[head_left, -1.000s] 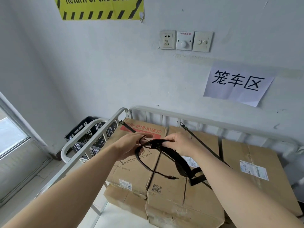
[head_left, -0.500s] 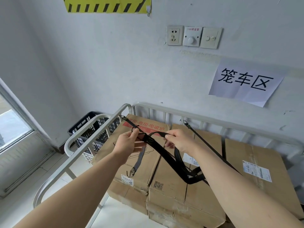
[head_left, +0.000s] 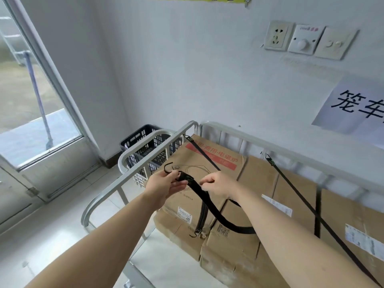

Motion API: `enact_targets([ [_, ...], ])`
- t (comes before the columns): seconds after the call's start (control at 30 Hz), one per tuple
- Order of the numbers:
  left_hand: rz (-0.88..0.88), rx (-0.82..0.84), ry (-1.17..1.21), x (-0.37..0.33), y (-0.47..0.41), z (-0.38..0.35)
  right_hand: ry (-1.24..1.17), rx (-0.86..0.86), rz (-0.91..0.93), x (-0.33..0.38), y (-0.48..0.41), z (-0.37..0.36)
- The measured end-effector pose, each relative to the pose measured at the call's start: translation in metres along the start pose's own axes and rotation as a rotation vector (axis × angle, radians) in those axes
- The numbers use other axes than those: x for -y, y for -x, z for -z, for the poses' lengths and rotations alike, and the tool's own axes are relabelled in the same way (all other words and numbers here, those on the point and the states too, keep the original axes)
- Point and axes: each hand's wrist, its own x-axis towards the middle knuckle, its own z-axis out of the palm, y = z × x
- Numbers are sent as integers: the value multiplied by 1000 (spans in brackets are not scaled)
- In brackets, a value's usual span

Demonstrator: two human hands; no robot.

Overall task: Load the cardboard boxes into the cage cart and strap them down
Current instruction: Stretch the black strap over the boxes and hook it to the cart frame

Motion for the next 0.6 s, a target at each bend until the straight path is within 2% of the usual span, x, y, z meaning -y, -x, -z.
enact_targets([
  [0.1,11,-6,72,-1,-4,23,11,106,42,7,-16,-20],
  [0.23,69,-33,164,4,-17,52,93,153,38,12,-46,-46],
  [0.43,121,-234,255,15,-58,94,192,172,-63,20,-92,-61],
  [0.6,221,-332,337,25,-103,110,223,217,-116,24,-135,-68],
])
